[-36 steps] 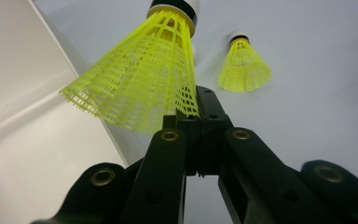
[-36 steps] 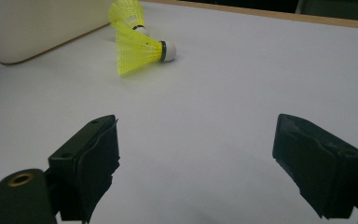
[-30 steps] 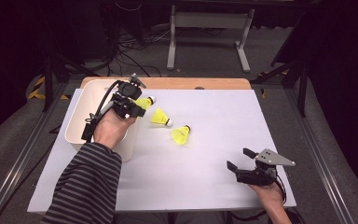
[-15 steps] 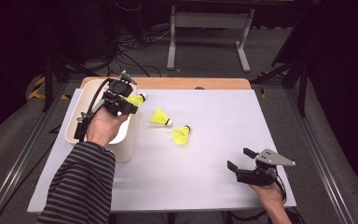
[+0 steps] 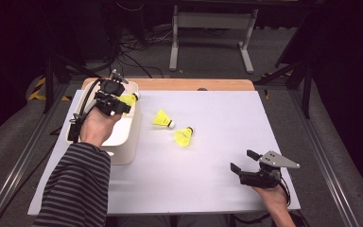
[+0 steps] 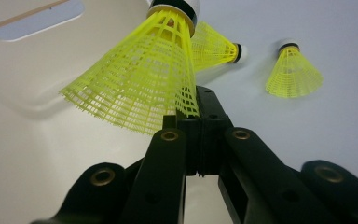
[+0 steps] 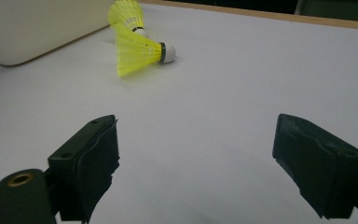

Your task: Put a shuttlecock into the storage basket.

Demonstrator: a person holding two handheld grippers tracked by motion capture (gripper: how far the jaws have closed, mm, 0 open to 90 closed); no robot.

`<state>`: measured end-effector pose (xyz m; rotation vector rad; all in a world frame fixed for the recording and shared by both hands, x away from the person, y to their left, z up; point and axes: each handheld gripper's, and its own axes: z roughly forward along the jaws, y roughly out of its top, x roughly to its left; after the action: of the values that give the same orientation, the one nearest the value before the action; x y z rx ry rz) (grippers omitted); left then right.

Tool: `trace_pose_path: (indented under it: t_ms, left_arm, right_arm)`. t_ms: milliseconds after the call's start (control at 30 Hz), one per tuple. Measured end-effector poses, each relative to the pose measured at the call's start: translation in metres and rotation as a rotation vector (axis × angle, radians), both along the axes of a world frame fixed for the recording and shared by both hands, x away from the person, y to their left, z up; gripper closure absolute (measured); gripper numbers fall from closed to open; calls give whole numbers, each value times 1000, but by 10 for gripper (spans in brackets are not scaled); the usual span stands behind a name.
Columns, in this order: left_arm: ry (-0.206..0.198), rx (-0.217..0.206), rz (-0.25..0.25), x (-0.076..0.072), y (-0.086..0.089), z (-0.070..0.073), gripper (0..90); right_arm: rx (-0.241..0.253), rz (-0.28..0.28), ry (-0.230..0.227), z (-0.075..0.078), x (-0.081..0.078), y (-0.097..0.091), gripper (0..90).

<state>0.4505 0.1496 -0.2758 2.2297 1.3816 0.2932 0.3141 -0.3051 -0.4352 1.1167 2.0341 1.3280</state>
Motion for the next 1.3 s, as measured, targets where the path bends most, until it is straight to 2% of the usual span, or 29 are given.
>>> trace_pose_path:
  t_ms: [267,467,700,900,1200,1300]
  left_arm:
    - [5,11,37,4,13,-4,897]
    - [18,-5,59,8,23,-7,897]
    - [29,0,80,12,29,-13,896]
    - [41,18,91,17,31,-20,894]
    - [83,33,116,27,35,-35,894]
    - [95,56,115,31,34,-41,894]
  right_arm:
    - [-4,0,1,0,0,0,146]
    - [-5,1,2,0,0,0,146]
    - [-6,0,3,0,0,1,146]
    - [-7,0,4,0,0,1,146]
    - [-7,1,6,-1,1,1,147]
    - [-7,2,7,-1,1,1,147]
